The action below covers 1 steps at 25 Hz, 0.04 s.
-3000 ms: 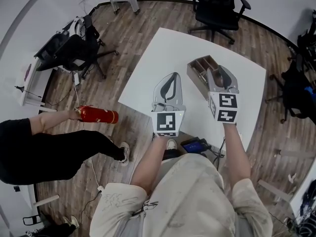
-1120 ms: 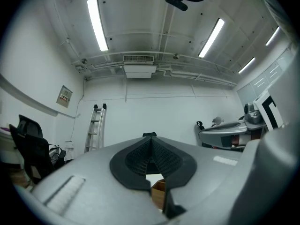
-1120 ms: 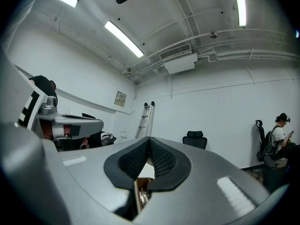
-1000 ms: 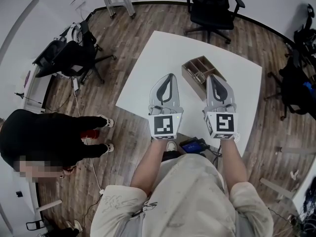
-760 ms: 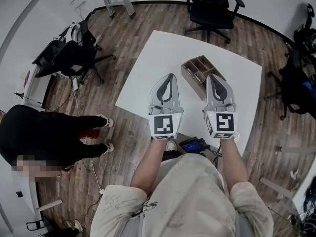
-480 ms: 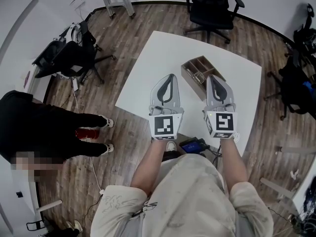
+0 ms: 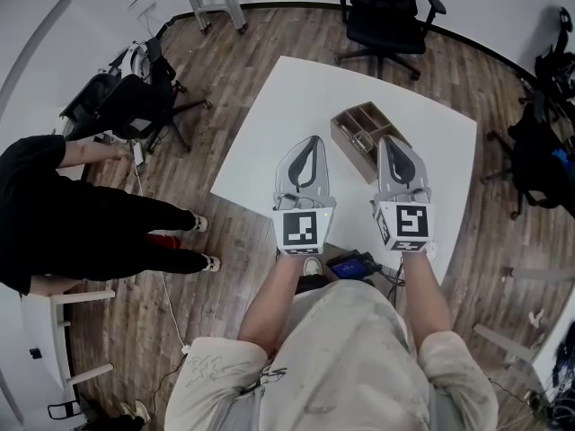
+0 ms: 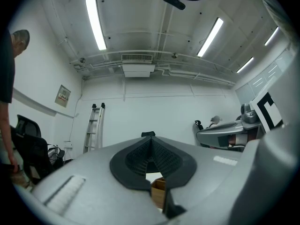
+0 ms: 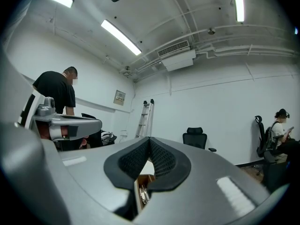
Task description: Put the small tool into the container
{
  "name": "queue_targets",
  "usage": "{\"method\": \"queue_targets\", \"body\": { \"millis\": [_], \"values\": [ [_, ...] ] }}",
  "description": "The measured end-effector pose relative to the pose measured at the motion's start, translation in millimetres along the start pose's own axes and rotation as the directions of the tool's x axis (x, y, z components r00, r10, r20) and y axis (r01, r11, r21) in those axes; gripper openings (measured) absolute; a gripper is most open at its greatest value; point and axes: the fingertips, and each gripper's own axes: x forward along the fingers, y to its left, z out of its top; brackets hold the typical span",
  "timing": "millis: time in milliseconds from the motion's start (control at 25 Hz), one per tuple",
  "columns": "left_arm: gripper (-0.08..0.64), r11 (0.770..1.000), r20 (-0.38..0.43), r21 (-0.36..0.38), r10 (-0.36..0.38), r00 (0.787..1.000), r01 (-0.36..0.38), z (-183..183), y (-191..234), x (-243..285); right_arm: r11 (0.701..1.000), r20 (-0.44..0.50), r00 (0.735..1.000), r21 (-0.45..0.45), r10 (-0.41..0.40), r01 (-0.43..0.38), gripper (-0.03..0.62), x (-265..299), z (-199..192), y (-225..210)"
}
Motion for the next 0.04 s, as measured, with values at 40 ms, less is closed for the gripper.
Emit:
{"method": "queue_targets", "body": {
  "millis": [40],
  "values": [
    [0.006,1.0,-0.003,-0.001,-0.001,1.0,0.001,-3.8,-0.6,0.5,1.0,-0.002,1.0,0.0,-0.001,0.001,0.006,0.2,-3.2,-0.8]
  ]
}}
